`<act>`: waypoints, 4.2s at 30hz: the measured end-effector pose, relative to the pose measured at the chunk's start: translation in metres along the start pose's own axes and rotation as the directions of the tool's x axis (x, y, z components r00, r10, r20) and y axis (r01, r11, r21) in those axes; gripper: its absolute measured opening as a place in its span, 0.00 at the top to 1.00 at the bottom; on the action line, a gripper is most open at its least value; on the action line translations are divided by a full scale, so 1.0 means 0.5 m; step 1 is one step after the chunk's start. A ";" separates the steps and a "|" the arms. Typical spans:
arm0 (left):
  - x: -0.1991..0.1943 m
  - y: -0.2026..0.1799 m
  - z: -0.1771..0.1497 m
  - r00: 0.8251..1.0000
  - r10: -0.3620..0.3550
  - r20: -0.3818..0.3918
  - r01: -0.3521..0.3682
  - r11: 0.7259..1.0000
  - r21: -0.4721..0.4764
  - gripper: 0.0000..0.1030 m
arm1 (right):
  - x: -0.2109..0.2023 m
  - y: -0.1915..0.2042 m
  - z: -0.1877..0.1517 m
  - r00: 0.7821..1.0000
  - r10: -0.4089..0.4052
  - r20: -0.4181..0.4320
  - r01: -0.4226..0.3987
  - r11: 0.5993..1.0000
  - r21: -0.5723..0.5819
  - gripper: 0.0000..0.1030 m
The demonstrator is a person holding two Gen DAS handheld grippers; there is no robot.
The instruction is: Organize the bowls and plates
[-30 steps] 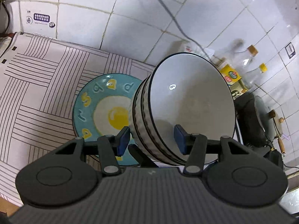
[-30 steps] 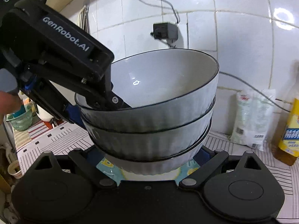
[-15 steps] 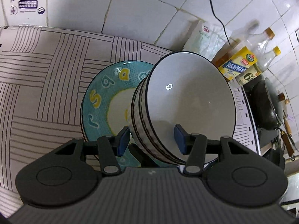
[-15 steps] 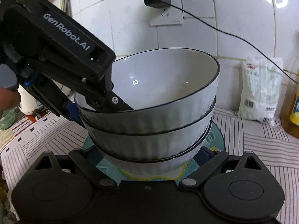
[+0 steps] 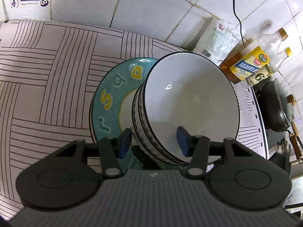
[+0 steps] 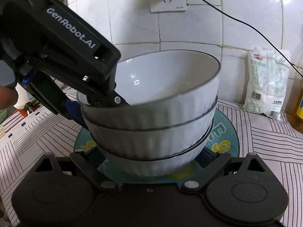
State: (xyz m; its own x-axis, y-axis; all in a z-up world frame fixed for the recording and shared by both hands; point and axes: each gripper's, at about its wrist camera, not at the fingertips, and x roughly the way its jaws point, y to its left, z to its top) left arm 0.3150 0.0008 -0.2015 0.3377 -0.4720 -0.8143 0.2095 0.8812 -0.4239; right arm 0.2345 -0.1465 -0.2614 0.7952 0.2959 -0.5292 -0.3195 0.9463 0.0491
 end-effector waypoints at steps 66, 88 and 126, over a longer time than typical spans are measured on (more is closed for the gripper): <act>-0.514 -0.186 -0.264 0.890 0.387 0.242 -0.413 0.908 0.067 0.11 | -0.616 0.093 0.175 0.899 -0.412 -0.152 0.435 0.881 0.186 0.03; -0.512 -0.205 -0.312 0.854 0.452 0.260 -0.486 0.870 0.086 0.10 | -0.627 0.114 0.140 0.892 -0.439 -0.107 0.450 0.883 0.128 0.03; -0.517 -0.196 -0.346 0.833 0.434 0.344 -0.473 0.880 0.036 0.07 | -0.638 0.107 0.102 0.884 -0.436 -0.170 0.461 0.872 0.164 0.03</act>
State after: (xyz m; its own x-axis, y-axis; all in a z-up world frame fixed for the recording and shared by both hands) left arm 0.0483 0.0414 -0.0183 0.6880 -0.0203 -0.7254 0.0577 0.9980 0.0268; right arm -0.0100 -0.1839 -0.0469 0.7543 -0.1727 -0.6334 0.1727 0.9830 -0.0624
